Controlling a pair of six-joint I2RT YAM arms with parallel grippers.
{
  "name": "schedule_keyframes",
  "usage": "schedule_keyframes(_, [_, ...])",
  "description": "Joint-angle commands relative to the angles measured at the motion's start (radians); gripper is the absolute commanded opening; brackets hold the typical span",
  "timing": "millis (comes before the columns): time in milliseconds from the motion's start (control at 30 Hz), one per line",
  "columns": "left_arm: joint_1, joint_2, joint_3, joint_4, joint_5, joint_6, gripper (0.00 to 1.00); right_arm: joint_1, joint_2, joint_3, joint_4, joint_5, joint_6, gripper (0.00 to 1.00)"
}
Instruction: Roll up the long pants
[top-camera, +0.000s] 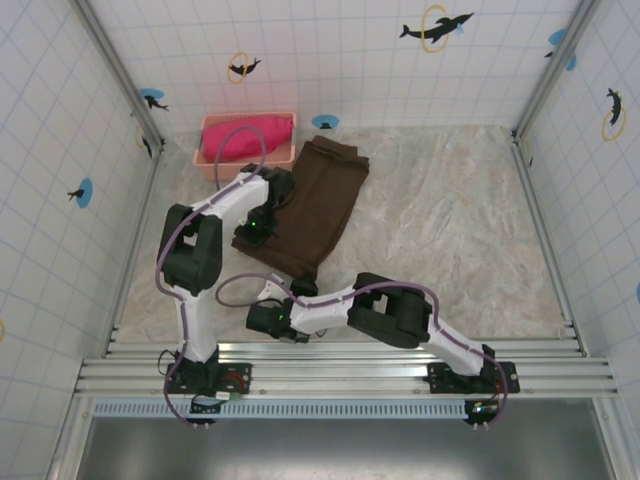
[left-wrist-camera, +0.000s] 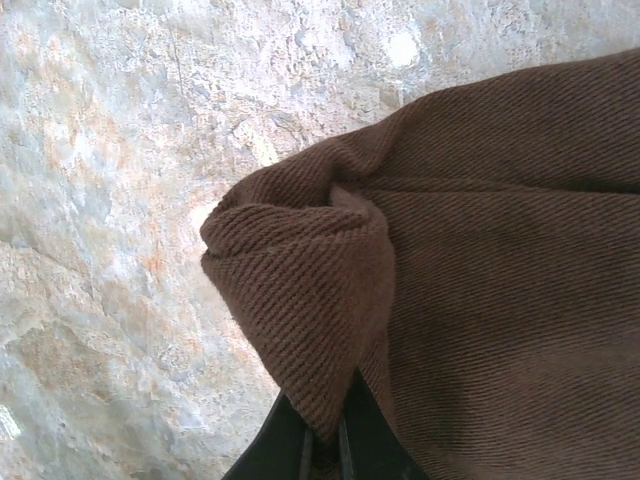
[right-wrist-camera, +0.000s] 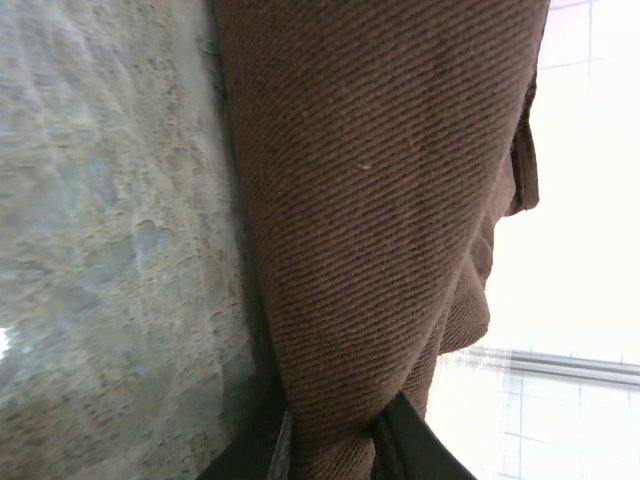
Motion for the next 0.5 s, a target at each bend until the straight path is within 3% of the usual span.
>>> schedule_keyframes(0, [0.004,-0.053,-0.028,0.005,-0.065,0.051,0.0,-0.033,0.001,-0.053,-0.019,-0.162,-0.016,0.0])
schedule_keyframes(100, [0.005,-0.086,-0.047,0.094,-0.072,0.188,0.0,-0.035,-0.062,-0.071,-0.03,-0.198,-0.046,0.0])
schedule_keyframes(133, [0.005,-0.106,-0.06,0.133,-0.076,0.243,0.04,-0.038,-0.089,-0.078,-0.04,-0.214,-0.053,0.0])
schedule_keyframes(233, [0.004,-0.173,-0.114,0.199,-0.105,0.315,0.46,-0.049,-0.175,-0.107,-0.076,-0.272,-0.059,0.0])
schedule_keyframes(300, [0.006,-0.218,-0.155,0.226,-0.124,0.333,0.66,-0.06,-0.228,-0.121,-0.107,-0.341,-0.068,0.0])
schedule_keyframes(333, [0.007,-0.238,-0.162,0.235,-0.13,0.343,0.71,-0.065,-0.252,-0.123,-0.127,-0.377,-0.074,0.0])
schedule_keyframes(467, [0.007,-0.31,-0.235,0.26,-0.141,0.371,0.72,-0.067,-0.328,-0.128,-0.182,-0.464,-0.109,0.0])
